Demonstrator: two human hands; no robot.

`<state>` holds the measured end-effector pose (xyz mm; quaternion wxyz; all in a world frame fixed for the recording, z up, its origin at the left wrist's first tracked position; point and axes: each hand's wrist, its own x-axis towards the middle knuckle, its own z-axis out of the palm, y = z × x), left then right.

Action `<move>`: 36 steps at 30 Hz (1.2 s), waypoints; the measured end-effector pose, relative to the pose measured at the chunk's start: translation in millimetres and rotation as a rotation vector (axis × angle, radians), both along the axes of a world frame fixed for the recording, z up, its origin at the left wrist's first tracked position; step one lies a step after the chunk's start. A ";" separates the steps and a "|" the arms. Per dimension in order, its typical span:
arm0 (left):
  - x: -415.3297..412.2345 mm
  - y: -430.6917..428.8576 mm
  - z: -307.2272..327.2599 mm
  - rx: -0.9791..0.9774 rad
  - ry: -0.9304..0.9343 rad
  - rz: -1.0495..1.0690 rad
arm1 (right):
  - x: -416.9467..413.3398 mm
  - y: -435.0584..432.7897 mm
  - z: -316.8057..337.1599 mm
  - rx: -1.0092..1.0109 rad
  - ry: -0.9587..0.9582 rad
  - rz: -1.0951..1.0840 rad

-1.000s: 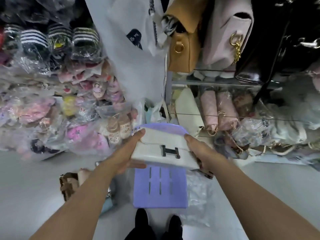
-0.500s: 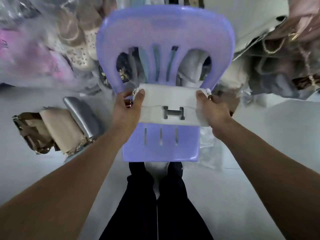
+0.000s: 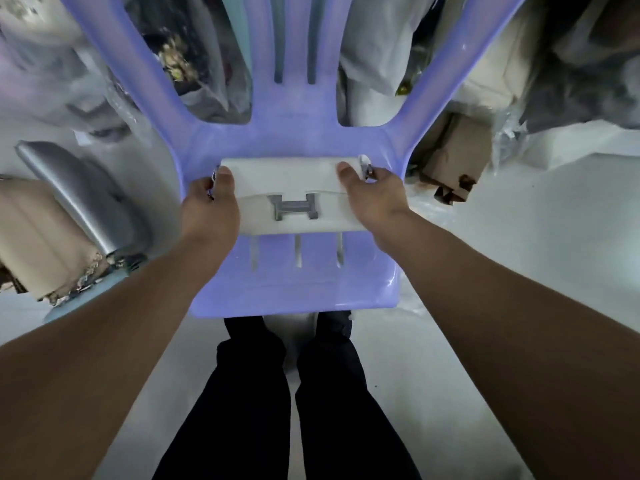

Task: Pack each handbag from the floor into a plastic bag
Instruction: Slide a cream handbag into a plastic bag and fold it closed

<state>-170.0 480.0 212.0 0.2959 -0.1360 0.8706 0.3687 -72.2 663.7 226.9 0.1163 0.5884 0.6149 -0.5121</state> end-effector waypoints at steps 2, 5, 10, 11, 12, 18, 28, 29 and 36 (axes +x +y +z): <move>-7.8 2.8 2.2 -0.063 -0.043 -0.081 | 3.6 0.0 4.4 -0.006 0.013 -0.018; -2.2 12.8 19.7 -0.183 0.222 -0.417 | 23.5 3.3 13.7 0.014 0.061 -0.045; 64.8 80.1 52.7 0.265 0.627 -0.746 | 102.8 23.1 26.5 0.277 0.051 -0.082; 86.9 97.4 56.1 0.351 0.561 -0.768 | 123.3 27.2 24.4 0.305 0.022 -0.124; 109.9 112.0 57.0 0.421 0.474 -0.780 | 144.6 31.2 20.7 0.324 -0.012 -0.176; 242.2 146.0 19.6 0.494 0.120 -0.959 | 253.5 46.8 -34.0 0.269 -0.165 -0.342; 303.5 136.4 -161.3 -0.026 -0.273 -0.715 | 287.3 40.9 -210.5 0.045 -0.187 -0.034; 304.7 132.9 -177.5 -0.046 -0.280 -0.706 | 285.0 37.8 -229.4 0.046 -0.190 0.009; 308.4 117.7 -244.4 -0.098 -0.263 -0.637 | 272.3 10.8 -320.0 0.113 -0.340 0.314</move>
